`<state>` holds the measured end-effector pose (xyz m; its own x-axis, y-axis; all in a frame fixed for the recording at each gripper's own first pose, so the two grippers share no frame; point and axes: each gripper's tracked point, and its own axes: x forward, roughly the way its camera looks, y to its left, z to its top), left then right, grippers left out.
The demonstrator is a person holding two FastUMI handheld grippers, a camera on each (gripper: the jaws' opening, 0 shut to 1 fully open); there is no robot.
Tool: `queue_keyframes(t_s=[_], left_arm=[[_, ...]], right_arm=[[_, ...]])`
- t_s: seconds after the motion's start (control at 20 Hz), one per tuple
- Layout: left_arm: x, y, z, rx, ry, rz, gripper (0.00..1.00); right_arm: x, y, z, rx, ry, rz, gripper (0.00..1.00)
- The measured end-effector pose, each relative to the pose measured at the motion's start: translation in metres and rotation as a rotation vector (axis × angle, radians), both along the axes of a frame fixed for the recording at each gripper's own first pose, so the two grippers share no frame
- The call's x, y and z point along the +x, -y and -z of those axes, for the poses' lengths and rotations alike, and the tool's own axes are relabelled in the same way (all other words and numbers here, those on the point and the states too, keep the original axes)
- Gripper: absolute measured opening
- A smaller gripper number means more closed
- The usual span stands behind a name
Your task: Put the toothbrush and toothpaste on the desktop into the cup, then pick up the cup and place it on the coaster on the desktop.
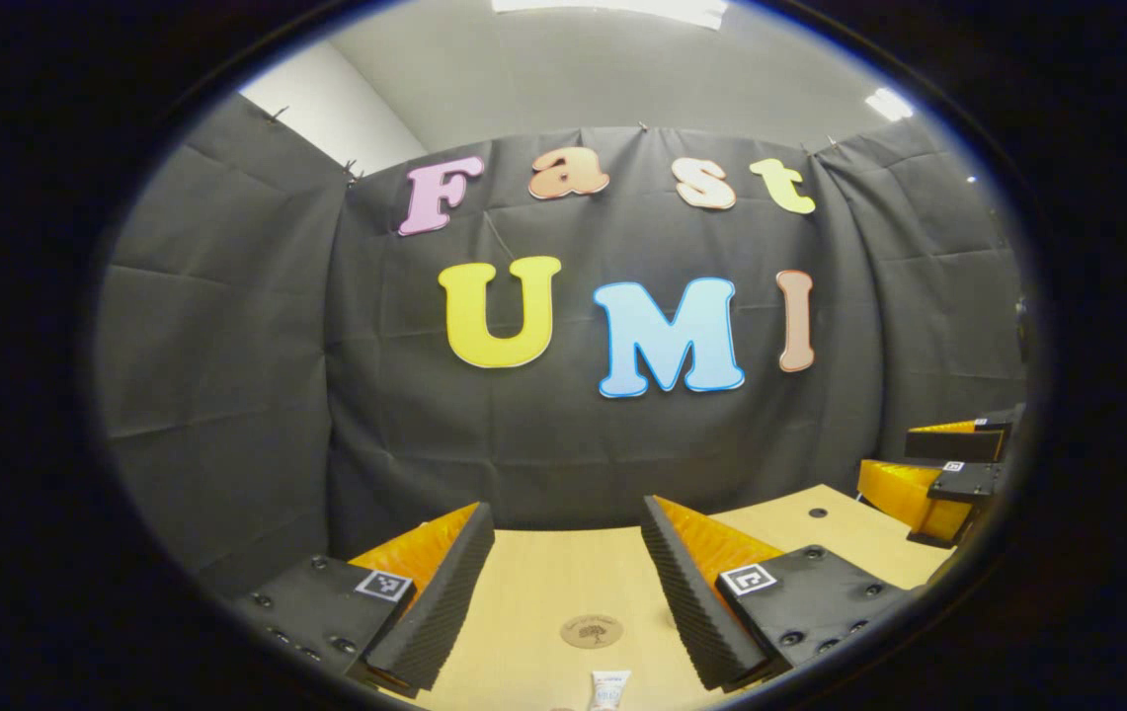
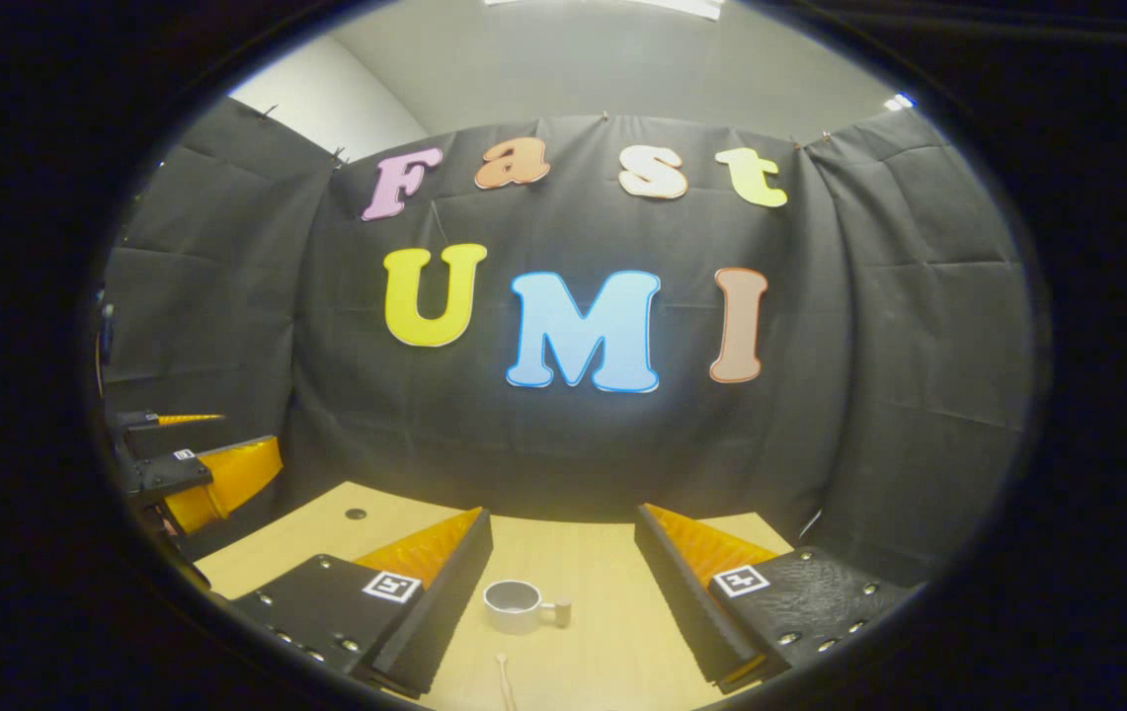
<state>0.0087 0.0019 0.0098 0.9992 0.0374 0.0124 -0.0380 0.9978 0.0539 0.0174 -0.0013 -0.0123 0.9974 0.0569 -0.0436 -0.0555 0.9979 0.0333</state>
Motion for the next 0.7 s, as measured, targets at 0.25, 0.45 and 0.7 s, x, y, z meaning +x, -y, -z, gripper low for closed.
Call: queue_keyframes(t_s=[0.25,0.45,0.7], left_arm=[[0.013,0.016,0.049,-0.002,-0.131,0.049,0.97],[0.015,0.011,0.103,0.005,-0.259,0.045,0.97],[0.015,0.01,0.176,0.01,-0.472,0.05,0.98]], right_arm=[[0.002,-0.003,0.039,0.028,-0.128,-0.009,0.93],[0.003,-0.01,0.08,0.031,-0.258,-0.04,0.93],[-0.003,-0.025,0.156,0.048,-0.512,-0.092,0.84]])
